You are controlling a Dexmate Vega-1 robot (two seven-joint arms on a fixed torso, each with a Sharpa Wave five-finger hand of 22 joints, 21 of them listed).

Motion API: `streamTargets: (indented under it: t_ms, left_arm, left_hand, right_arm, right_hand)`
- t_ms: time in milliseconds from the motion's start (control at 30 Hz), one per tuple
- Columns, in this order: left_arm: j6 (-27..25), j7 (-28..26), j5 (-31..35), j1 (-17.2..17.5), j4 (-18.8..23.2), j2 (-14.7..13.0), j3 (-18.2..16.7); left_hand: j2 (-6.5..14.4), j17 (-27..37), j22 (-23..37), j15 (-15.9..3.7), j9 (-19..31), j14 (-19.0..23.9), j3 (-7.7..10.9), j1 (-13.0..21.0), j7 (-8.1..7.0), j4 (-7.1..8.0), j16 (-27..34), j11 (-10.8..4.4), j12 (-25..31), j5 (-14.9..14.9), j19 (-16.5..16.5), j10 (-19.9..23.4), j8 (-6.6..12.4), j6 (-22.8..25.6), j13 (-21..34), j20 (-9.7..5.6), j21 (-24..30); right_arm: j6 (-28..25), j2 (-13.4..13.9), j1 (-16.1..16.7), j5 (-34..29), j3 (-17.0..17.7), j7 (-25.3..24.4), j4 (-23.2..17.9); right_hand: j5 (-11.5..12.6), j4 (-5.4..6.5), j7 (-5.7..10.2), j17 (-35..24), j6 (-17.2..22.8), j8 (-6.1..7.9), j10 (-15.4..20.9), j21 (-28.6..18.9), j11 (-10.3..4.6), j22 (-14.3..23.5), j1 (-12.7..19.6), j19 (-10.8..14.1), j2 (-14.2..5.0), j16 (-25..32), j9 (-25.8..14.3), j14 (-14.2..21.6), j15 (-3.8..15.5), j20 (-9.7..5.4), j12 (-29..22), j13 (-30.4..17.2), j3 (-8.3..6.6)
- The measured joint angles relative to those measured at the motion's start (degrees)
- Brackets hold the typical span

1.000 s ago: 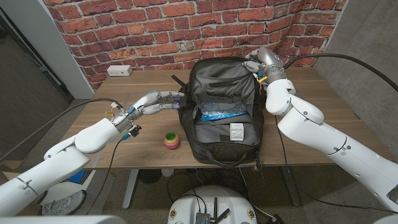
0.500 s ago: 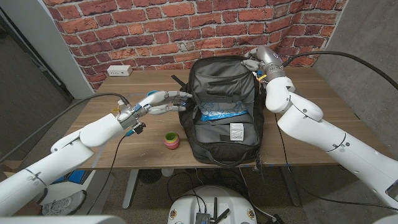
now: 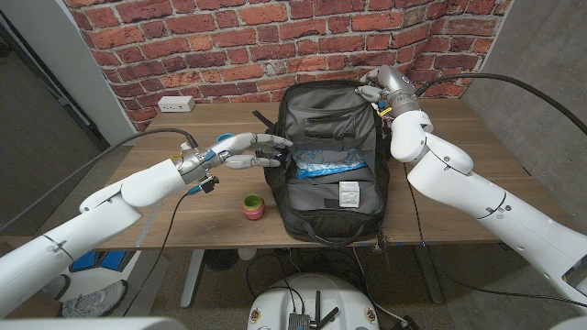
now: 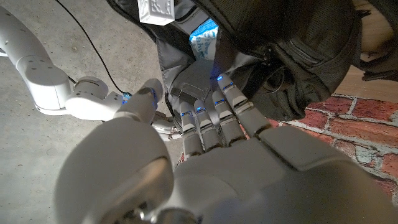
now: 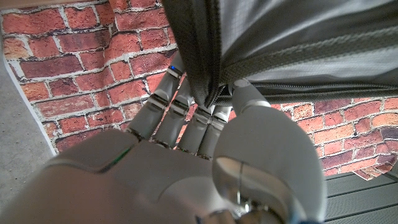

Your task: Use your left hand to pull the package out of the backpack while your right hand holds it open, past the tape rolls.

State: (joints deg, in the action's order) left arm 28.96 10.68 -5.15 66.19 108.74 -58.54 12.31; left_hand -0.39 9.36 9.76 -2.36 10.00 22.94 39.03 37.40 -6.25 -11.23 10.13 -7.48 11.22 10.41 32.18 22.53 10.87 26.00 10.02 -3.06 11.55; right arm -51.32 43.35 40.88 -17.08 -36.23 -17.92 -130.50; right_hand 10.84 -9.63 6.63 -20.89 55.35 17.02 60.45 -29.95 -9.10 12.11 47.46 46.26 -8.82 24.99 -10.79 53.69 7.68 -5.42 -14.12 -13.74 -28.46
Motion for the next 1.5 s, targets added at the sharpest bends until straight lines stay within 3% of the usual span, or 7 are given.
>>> streamTargets:
  t_ms: [400,900,1300,1500]
  left_arm:
    - [2.02,1.54,0.59,-3.46,-0.94,0.15,2.1]
    - [7.35,7.34,2.81,-11.01,-3.82,2.0,6.61]
    - [10.53,11.82,4.75,-17.75,-6.88,4.68,10.52]
    - [12.65,15.11,5.7,-23.6,-10.12,7.24,14.07]
  left_hand:
    - [-0.42,0.0,-0.01,-0.22,0.0,-0.22,-0.48,1.75,-0.29,0.0,0.0,0.01,-0.22,0.0,0.0,0.0,0.0,0.29,0.0,0.0,0.0]
    - [-0.58,0.0,-0.01,-0.08,-0.01,-0.99,-1.27,4.31,-0.34,0.32,0.0,0.02,-0.43,0.0,-0.22,-0.43,0.0,0.24,-0.01,0.21,0.0]
    - [-1.41,0.0,-0.01,0.01,-0.01,-2.5,-2.85,5.76,-0.6,0.64,-0.49,0.11,-0.65,0.0,-0.77,-1.76,-0.49,-1.27,-0.02,0.28,0.0]
    - [-1.86,0.0,-0.02,0.0,-0.01,-2.51,-3.95,6.21,-1.48,0.79,-0.48,-0.18,-0.65,0.0,-0.98,-2.06,-0.49,-2.16,-0.02,0.07,-0.44]
  right_arm:
    - [0.24,-0.34,-0.58,-0.4,-0.2,0.31,0.73]
    - [0.35,-0.69,-1.18,-1.16,-0.8,0.53,1.1]
    - [0.22,-0.93,-1.23,-1.41,-0.86,0.76,0.86]
    - [0.21,-1.15,-1.34,-1.44,-0.87,0.78,0.97]
  right_hand:
    - [-0.04,0.09,0.1,-0.26,0.1,-0.43,0.0,-0.35,0.0,-0.14,0.55,0.0,0.07,0.0,-0.3,0.07,-0.07,0.0,0.22,0.01,-0.09]
    - [-0.04,0.09,0.1,-0.26,0.09,-0.44,-0.01,-0.57,0.0,-0.13,0.54,0.0,0.08,-0.2,-0.3,0.06,-0.07,0.0,0.22,-0.26,-0.09]
    - [0.02,0.09,0.1,-0.53,0.08,-0.72,-0.01,-0.79,0.0,-0.13,0.53,0.0,0.09,-0.2,-0.29,0.06,-0.07,0.0,0.6,-0.26,-0.09]
    - [0.02,0.08,-0.21,-0.53,0.39,-1.06,-0.01,-1.01,0.0,-0.13,0.68,0.0,0.25,-0.43,-0.27,0.06,-0.07,0.0,0.6,-0.25,-0.08]
